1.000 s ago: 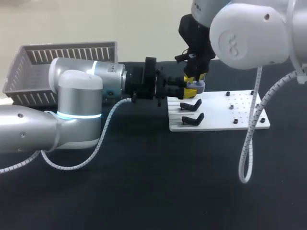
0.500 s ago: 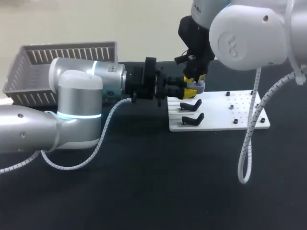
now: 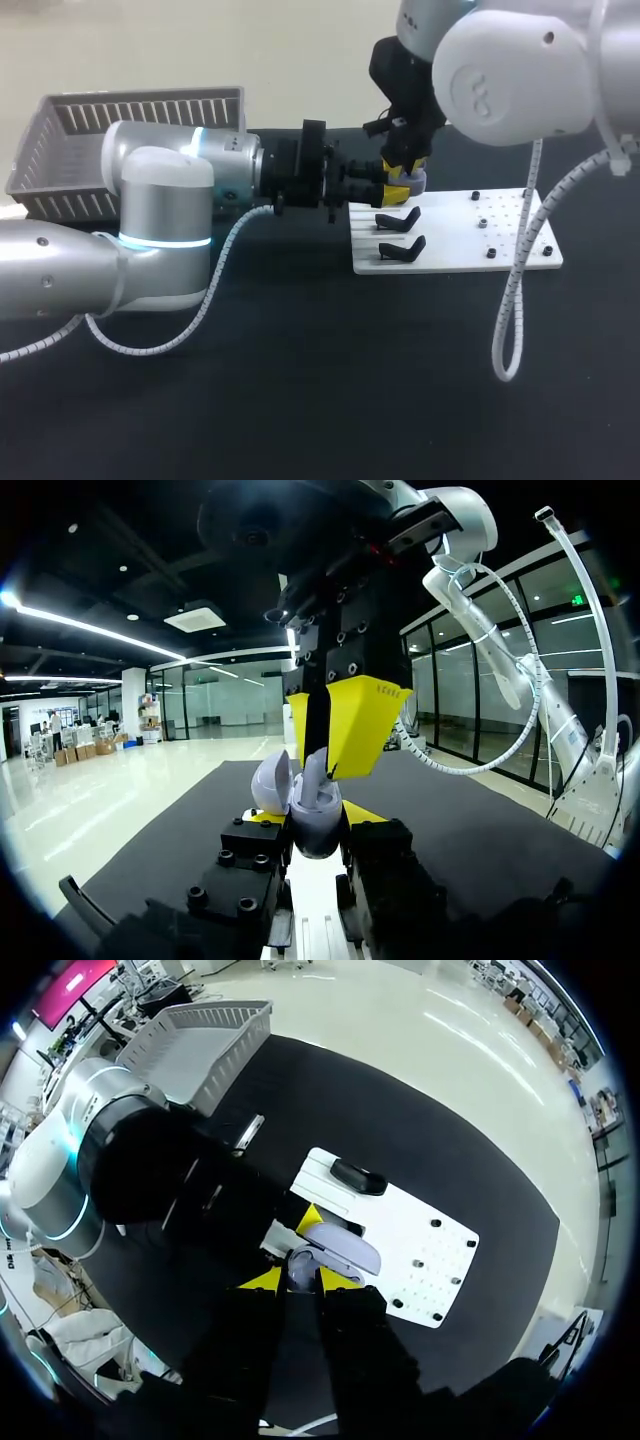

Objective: Pick up each earbud case from the left stands, insert the matching earbuds, close the lid, and place the case in the box.

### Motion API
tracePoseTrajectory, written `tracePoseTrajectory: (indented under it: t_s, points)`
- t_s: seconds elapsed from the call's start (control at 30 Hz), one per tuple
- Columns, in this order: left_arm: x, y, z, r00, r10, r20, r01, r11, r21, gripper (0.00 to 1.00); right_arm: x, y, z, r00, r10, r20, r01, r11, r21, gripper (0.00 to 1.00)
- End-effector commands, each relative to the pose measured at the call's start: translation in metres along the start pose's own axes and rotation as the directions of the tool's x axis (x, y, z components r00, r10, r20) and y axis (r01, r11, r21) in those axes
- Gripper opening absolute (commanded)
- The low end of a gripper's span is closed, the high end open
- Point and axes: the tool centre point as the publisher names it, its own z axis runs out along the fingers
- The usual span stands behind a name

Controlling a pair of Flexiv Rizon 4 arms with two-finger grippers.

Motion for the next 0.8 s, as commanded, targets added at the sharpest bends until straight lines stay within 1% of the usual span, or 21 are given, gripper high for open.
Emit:
tracePoseTrajectory:
  t_s: [0.03,0.07,0.27,0.4,0.47,0.53,0.6,0.67,0.73,0.8]
  points:
    - [0.000,-0.002,0.000,1.000,0.004,0.003,-0.004,1.000,-0.005,0.00,-0.001,0.001,0.000,1.000,0.001,-0.003,-0.001,1.000,-0.001,0.52]
    - [0.000,-0.002,0.000,1.000,0.004,0.003,-0.004,1.000,-0.005,0.00,0.000,0.001,-0.003,1.000,0.002,0.000,-0.002,1.000,-0.001,1.00]
    - [0.000,-0.002,0.000,1.000,0.004,0.003,-0.004,1.000,-0.005,0.00,0.006,0.004,-0.023,0.999,0.001,0.032,-0.001,1.000,-0.006,1.00]
    - [0.000,-0.002,0.000,1.000,0.004,0.003,-0.004,1.000,-0.005,0.00,0.008,0.006,-0.043,0.996,0.015,0.083,-0.014,1.000,-0.020,1.00]
    - [0.000,-0.002,0.000,1.000,0.004,0.003,-0.004,1.000,-0.005,0.00,0.003,0.004,-0.050,0.992,0.050,0.114,-0.050,0.999,-0.001,1.00]
    - [0.000,-0.002,0.000,1.000,0.004,0.003,-0.004,1.000,-0.005,0.00,-0.004,-0.003,-0.053,0.984,0.112,0.142,-0.119,0.992,0.041,1.00]
    - [0.000,-0.002,0.000,1.000,0.004,0.003,-0.004,1.000,-0.005,0.00,-0.011,-0.012,-0.051,0.970,0.182,0.163,-0.196,0.978,0.074,1.00]
    - [0.000,-0.002,0.000,1.000,0.004,0.003,-0.004,1.000,-0.005,0.00,-0.019,-0.022,-0.048,0.953,0.242,0.182,-0.261,0.961,0.092,1.00]
    - [0.000,-0.002,0.000,1.000,0.004,0.003,-0.004,1.000,-0.005,0.00,-0.026,-0.031,-0.044,0.941,0.277,0.193,-0.305,0.944,0.128,1.00]
    - [0.000,-0.002,0.000,1.000,0.004,0.003,-0.004,1.000,-0.005,0.00,-0.032,-0.040,-0.041,0.929,0.307,0.205,-0.339,0.929,0.145,1.00]
